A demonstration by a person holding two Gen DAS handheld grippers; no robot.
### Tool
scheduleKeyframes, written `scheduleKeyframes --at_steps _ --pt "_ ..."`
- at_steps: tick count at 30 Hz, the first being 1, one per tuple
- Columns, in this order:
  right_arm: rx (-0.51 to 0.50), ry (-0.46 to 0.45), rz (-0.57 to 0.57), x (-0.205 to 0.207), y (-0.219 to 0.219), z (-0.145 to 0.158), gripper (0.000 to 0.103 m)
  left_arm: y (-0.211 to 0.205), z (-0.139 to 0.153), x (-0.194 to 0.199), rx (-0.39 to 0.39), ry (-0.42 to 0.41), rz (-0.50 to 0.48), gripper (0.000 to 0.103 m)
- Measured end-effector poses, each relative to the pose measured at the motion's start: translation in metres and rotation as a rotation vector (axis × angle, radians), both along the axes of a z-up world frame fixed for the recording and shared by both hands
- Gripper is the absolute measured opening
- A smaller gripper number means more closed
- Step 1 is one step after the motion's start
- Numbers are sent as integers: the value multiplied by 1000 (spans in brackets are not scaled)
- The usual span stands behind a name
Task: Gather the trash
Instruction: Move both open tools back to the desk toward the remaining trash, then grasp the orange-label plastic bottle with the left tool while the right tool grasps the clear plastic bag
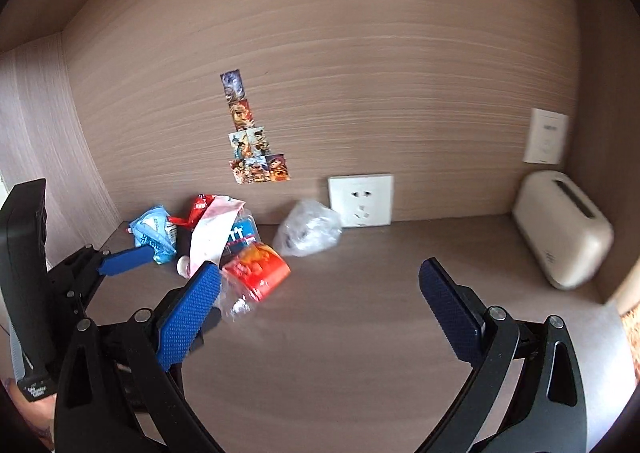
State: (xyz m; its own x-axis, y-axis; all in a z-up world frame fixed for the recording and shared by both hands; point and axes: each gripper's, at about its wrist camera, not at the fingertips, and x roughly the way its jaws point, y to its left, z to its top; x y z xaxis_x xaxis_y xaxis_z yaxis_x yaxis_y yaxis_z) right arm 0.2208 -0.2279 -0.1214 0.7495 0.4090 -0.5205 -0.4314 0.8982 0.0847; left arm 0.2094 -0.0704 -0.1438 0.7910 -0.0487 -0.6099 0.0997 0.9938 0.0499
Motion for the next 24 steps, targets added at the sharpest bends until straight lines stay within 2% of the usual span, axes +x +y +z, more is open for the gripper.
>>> scheduleKeyframes --at_steps 9,19,21,24 --pt "-26 9 12 54 28 -15 99 18 -25 39 -20 56 2 98" --pt "-58 63 -2 98 47 -49 99 22 -52 66 -58 147 -9 97" --pt "-65 72 6 106 53 -54 99 24 -56 71 -75 167 -7 93" --pt "-75 91 12 120 61 -63 99 26 -63 79 -89 199 -4 80"
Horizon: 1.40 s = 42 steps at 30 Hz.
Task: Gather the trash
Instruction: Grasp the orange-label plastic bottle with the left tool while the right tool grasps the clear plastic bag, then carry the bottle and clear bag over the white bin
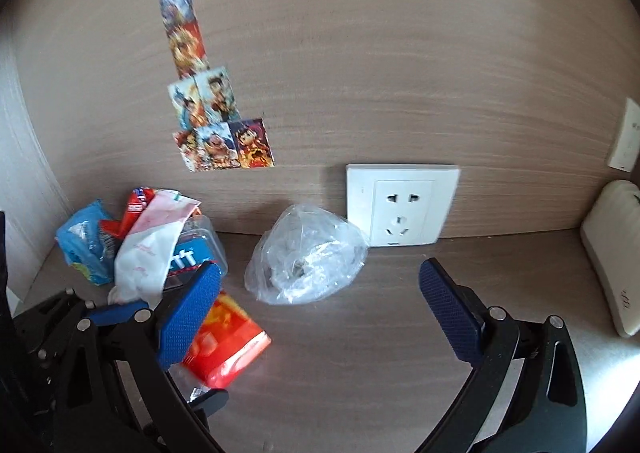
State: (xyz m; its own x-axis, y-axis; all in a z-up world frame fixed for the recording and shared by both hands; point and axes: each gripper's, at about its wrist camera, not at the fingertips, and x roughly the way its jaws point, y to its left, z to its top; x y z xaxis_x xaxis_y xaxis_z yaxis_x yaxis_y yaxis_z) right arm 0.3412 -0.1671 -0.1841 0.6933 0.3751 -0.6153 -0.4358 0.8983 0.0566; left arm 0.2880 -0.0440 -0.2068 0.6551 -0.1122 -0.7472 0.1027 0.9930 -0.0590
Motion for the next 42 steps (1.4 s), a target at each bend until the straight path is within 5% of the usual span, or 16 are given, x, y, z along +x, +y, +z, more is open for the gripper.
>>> scheduleKeyframes --at_steps 7,10,14,26,42 --pt "-34 78 1 38 15 -21 97 -5 -10 12 26 10 -1 70" --pt "-48 123 18 48 20 -32 62 -13 -14 10 65 -18 -9 70" --pt "-43 118 37 44 21 -36 41 -21 -14 3 70 -52 -4 68" --pt "18 -84 -44 -43 -45 54 37 -34 45 -44 77 -150 -32 68" --pt "34 -158 -292 -144 -138 125 37 -112 124 -95 53 -232 -300 69"
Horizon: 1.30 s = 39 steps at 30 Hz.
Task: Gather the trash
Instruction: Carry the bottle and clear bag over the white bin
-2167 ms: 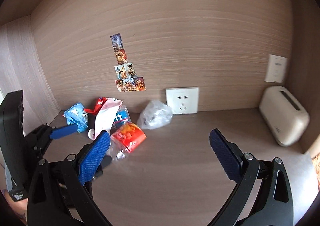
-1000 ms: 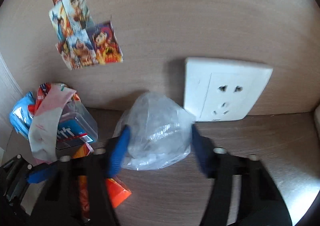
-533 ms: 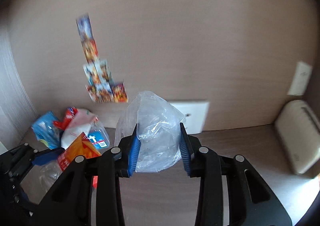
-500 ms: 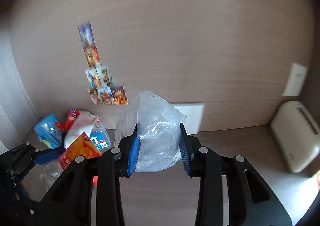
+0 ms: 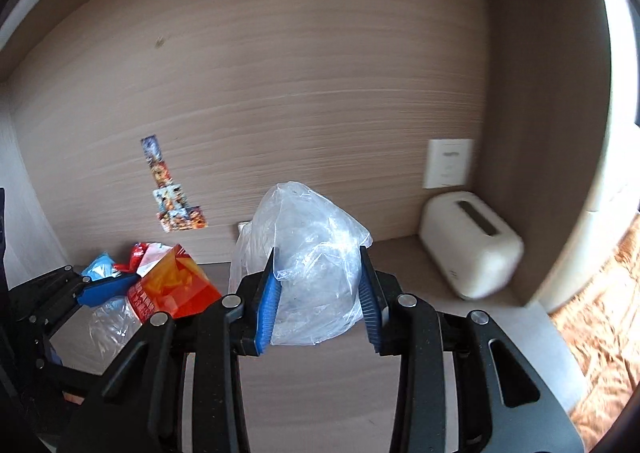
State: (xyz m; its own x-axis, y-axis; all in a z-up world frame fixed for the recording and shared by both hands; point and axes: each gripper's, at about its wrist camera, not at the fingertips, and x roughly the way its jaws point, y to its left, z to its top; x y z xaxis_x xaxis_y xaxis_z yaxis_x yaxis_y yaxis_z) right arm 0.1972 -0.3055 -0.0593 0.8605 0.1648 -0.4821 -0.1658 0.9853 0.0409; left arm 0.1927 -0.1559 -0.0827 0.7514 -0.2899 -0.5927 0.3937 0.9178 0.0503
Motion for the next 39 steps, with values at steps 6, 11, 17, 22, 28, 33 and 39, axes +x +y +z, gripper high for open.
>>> scheduleKeyframes --at_steps 6,11,17,22,28,33,39 --pt "12 -15 -108 -45 -39 4 37 -40 8 -15 -1 2 -109 69" --pt "28 -11 -185 -86 -77 2 37 -81 10 -38 -5 1 -196 69" --pt "33 -6 -296 -143 -123 -1 38 -133 8 -77 -4 5 -307 69" --pt "50 -4 -360 -193 -153 -6 38 -173 10 -120 2 -2 -382 69" --pt "58 11 -451 -253 -181 -13 38 -217 -1 -171 15 28 -481 69" --pt "54 31 -522 -301 -203 -21 38 -245 -11 -207 15 46 -548 69" --pt "66 65 -598 -343 -225 -38 38 -273 -32 -238 23 73 -615 69"
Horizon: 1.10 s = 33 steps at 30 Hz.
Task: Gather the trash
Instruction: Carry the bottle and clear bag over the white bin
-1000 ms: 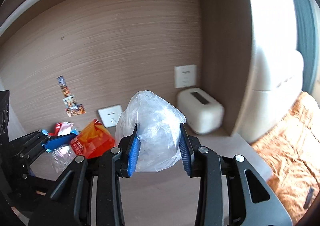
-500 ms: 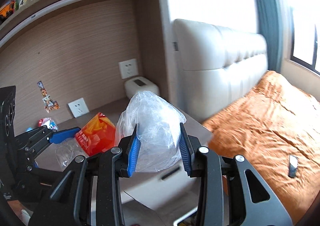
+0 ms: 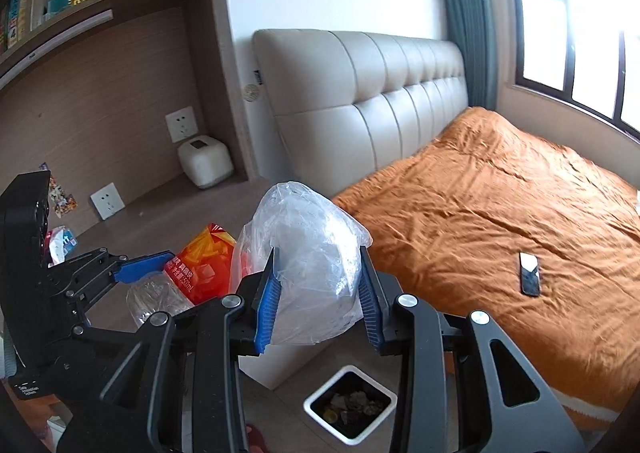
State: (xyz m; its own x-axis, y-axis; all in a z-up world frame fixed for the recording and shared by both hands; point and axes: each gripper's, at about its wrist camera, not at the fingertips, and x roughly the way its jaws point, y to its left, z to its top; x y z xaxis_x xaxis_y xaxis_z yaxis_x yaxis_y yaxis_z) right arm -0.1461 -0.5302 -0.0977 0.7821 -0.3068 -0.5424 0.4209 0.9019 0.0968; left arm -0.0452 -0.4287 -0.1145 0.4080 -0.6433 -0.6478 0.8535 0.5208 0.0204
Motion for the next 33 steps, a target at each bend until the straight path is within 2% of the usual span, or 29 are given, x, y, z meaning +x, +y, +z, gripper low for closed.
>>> scheduleKeyframes --at_steps 8,13,19,23,26,31,33 --pt "57 73 -64 -23 -20 -49 38 -29 -49 -14 65 54 -75 69" --pt "126 135 -97 -18 -37 -99 38 -45 -100 -2 119 95 -96 69" --pt "203 204 -125 3 -53 -184 38 -64 -196 18 193 141 -119 69" --pt "264 215 -176 14 -67 -246 38 -75 -268 28 234 178 -174 69" --pt "301 257 -191 25 -73 -293 38 -84 -322 34 270 184 -212 69" --pt "342 329 -189 40 -75 -374 39 -97 -393 36 302 213 -275 70" --pt "376 344 -171 46 -78 -405 53 -100 -418 37 318 220 -291 74"
